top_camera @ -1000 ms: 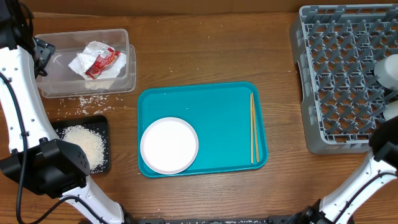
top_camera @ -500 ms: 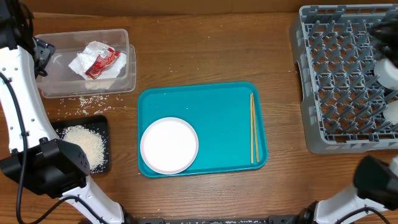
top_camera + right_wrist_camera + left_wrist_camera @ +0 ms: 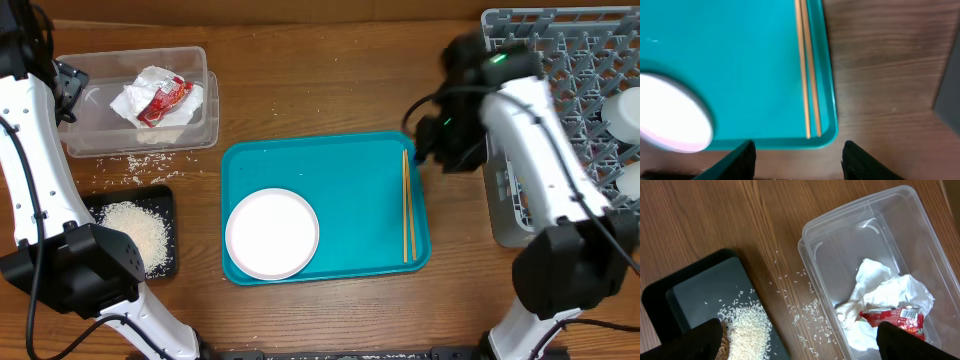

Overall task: Sort waste into correct bins and load items into the dishwasher
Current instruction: 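Reach the right gripper down to the wooden chopsticks on the tray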

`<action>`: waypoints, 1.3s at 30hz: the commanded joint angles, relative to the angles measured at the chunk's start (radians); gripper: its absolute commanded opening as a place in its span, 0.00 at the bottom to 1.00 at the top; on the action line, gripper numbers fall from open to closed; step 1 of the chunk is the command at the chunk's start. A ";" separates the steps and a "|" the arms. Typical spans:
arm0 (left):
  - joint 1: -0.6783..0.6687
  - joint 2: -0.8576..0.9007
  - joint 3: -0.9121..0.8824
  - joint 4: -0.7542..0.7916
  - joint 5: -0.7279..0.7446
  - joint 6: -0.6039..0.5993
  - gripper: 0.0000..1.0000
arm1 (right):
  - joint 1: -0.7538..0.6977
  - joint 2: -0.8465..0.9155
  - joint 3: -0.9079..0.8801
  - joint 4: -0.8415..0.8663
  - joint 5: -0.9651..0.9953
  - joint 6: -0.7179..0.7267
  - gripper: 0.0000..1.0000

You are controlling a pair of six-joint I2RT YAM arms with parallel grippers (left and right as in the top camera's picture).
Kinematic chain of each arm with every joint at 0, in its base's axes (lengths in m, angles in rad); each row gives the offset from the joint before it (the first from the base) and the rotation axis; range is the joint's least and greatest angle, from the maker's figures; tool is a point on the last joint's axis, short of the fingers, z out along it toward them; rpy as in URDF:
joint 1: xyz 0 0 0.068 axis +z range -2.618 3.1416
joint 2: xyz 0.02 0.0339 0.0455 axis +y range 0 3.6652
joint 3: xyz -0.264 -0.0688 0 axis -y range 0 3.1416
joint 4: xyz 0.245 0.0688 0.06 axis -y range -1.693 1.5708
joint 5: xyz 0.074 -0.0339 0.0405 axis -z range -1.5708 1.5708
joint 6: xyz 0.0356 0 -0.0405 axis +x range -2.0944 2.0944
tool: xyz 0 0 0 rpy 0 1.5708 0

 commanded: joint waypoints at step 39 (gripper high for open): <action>-0.008 -0.029 -0.003 0.000 -0.016 -0.020 1.00 | 0.241 -0.006 -0.509 0.587 0.294 0.292 0.40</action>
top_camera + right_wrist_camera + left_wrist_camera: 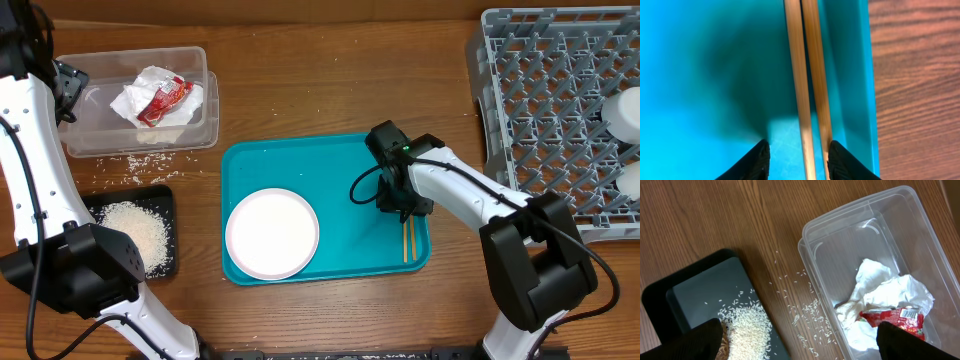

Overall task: Sort waste into correct bins and load items into the dishwasher
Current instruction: 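Reach the right gripper down to the wooden chopsticks on the tray, then lift one chopstick with the right gripper and insert it into the rack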

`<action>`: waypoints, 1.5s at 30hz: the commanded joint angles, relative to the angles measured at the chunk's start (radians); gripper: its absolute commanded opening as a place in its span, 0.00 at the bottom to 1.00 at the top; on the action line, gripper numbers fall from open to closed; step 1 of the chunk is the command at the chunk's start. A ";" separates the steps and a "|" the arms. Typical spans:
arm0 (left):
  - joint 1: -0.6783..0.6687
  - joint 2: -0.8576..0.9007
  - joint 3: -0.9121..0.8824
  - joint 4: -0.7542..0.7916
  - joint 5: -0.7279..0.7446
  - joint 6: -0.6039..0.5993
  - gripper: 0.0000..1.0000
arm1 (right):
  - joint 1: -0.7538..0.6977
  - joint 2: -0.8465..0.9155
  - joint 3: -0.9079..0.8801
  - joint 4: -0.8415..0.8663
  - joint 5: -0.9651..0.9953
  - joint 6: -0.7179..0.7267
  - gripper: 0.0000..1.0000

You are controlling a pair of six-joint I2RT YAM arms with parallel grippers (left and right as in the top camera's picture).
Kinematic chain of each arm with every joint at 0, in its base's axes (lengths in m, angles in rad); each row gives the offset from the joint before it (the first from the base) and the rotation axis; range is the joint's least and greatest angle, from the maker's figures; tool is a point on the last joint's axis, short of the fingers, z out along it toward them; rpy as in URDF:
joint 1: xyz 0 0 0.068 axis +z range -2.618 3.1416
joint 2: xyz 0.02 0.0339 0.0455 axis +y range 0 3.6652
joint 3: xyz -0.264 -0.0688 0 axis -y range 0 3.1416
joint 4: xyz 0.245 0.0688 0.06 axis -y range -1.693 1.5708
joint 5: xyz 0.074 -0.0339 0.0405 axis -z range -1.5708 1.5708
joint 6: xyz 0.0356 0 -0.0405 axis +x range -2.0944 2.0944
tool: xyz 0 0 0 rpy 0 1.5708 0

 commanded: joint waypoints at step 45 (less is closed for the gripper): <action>-0.008 -0.029 -0.003 0.000 -0.016 -0.020 1.00 | -0.180 0.055 0.721 -0.475 0.079 -0.260 0.04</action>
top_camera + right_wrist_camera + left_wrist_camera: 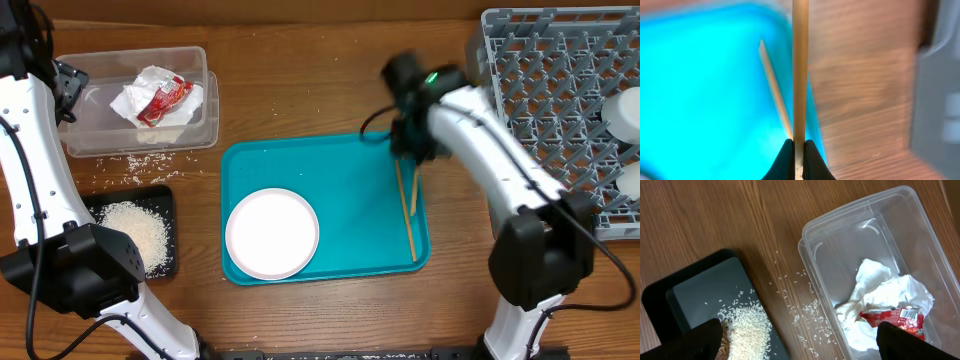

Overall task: Sort waste into correct bins and load items into the dishwasher
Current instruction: 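Lift one chopstick with the right gripper and insert it into the rack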

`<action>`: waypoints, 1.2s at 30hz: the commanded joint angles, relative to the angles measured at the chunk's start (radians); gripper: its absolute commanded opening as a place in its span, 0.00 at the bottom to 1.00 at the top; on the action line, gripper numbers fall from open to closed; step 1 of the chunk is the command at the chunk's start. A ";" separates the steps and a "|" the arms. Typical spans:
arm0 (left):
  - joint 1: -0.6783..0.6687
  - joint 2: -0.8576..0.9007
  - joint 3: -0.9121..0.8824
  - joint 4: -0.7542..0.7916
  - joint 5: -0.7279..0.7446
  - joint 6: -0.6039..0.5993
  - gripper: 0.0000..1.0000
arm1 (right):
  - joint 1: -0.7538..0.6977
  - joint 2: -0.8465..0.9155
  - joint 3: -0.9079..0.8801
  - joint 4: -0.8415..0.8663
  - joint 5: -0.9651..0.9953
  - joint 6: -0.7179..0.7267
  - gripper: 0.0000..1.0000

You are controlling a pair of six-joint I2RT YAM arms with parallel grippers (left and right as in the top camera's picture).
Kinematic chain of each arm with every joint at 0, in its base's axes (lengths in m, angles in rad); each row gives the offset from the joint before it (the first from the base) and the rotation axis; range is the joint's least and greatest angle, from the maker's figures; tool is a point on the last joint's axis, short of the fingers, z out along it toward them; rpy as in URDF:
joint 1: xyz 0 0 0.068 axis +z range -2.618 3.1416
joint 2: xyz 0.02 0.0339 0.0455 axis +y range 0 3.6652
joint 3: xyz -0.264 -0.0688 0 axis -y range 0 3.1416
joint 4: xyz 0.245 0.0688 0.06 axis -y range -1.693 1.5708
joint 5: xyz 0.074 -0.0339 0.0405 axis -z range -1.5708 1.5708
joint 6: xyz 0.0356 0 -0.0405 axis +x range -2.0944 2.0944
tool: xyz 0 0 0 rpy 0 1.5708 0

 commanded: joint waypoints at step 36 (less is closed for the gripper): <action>-0.008 -0.029 -0.003 0.000 -0.017 -0.020 1.00 | -0.589 0.090 0.149 0.304 -0.301 -0.802 0.19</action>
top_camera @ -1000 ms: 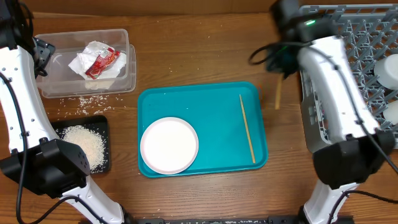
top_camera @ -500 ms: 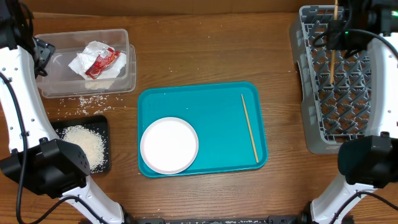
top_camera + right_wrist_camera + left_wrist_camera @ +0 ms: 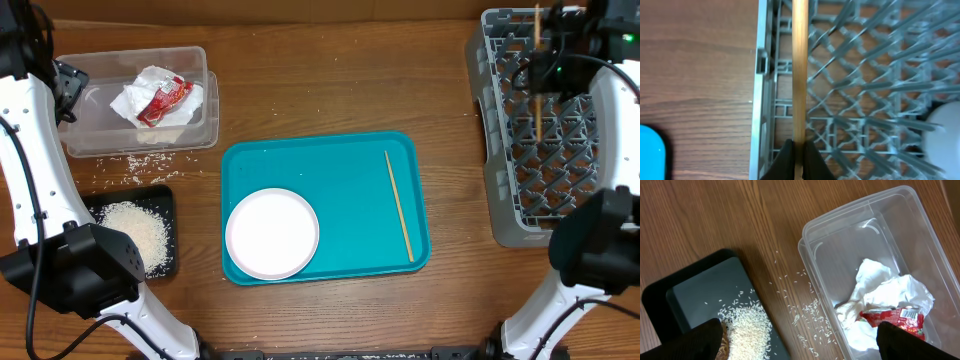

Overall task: Sort waste into correct bins and load items into the dishwasher
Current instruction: 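Lift one chopstick with the right gripper and insert it into the rack, then reach the right gripper back to the remaining chopstick and grasp it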

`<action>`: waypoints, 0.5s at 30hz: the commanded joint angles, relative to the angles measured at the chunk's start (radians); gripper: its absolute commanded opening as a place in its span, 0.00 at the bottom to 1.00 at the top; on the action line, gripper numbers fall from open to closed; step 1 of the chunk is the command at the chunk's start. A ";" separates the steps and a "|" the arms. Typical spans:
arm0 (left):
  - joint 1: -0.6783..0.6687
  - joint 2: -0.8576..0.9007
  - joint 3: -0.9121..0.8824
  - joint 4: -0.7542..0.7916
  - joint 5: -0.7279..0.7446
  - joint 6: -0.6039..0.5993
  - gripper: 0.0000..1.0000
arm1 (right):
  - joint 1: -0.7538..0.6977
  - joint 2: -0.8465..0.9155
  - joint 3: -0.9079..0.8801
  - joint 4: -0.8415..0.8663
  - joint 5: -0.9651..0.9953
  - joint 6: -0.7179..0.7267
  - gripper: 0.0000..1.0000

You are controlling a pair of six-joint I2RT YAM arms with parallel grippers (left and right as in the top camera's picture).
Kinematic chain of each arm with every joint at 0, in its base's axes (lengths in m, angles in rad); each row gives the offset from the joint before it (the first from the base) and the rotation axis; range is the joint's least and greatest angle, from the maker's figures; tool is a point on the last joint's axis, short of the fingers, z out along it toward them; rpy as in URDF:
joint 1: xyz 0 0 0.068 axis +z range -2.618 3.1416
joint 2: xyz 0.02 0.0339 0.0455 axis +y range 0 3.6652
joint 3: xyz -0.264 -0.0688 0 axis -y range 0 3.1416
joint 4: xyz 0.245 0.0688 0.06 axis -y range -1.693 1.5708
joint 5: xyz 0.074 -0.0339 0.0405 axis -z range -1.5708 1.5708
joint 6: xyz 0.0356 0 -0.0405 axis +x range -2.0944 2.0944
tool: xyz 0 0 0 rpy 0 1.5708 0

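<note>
My right gripper (image 3: pixel 799 150) is shut on a wooden chopstick (image 3: pixel 799 70), held over the left part of the grey dish rack (image 3: pixel 505 150). From overhead the chopstick (image 3: pixel 537 70) runs lengthwise over the rack, with my right gripper (image 3: pixel 556 60) beside it. A second chopstick (image 3: pixel 399 205) lies on the teal tray (image 3: pixel 320 142) near its right side. The white plate (image 3: pixel 272 233) sits at the tray's left front. My left gripper (image 3: pixel 800 341) hangs open and empty above the table between the two bins.
A clear plastic bin (image 3: pixel 95 135) at the back left holds crumpled white paper and a red wrapper (image 3: pixel 158 98). A black tray with rice (image 3: pixel 135 232) sits at the left front, loose grains (image 3: pixel 130 160) scattered behind it. White cups (image 3: pixel 625 110) stand in the rack's right side.
My right gripper, shut on one chopstick, was over the tray's right edge and is now over the dish rack's left part. The other chopstick stays on the tray. The left arm has not moved.
Both chopsticks lay along the tray's right side with my right gripper open above them. Then the gripper was low with its open fingers around them. Then it held one chopstick lifted, the other lying skewed on the tray. Now the held chopstick is over the rack.
</note>
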 commanded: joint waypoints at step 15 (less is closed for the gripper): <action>-0.008 -0.029 -0.003 0.000 -0.016 -0.021 1.00 | 0.006 -0.073 -0.001 -0.085 -0.107 0.156 0.47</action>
